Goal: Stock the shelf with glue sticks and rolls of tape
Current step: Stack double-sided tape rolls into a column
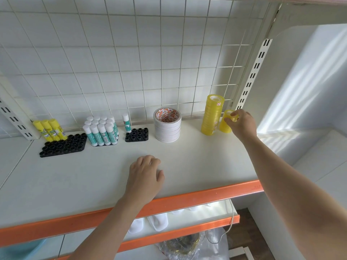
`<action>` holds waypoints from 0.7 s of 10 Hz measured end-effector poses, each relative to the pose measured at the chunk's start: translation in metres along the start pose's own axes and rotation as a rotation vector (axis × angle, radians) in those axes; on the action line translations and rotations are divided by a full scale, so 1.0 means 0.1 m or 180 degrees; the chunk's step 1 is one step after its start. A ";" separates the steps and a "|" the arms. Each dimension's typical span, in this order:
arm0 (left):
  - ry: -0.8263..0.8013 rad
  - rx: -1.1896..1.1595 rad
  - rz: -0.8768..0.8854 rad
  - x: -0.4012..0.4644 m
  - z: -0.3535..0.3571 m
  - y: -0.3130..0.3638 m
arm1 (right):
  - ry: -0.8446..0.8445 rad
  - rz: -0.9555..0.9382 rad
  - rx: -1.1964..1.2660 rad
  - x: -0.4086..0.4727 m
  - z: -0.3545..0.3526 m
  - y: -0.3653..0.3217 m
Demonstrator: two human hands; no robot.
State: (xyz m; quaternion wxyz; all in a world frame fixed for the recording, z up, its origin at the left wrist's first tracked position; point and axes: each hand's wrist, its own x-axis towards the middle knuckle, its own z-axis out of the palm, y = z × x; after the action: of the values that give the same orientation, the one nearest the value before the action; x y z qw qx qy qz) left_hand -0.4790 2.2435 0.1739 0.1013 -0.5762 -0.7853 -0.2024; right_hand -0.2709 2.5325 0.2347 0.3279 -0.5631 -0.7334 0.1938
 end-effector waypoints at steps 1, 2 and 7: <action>-0.0009 0.0006 -0.0003 0.00 0.01 -0.01 | 0.0024 0.0016 0.0028 -0.01 0.00 0.00; -0.0021 0.0019 0.0006 0.01 0.01 0.00 | 0.0024 0.0014 0.0018 0.01 -0.02 0.00; -0.0007 0.0012 0.0002 0.00 -0.01 0.00 | 0.0085 -0.0239 -0.0158 0.02 -0.01 -0.05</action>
State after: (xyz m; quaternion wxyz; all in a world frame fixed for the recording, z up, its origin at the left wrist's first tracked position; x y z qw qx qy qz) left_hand -0.4794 2.2430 0.1747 0.1017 -0.5765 -0.7856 -0.2003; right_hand -0.2740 2.5332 0.2388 0.3306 -0.5457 -0.7541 0.1556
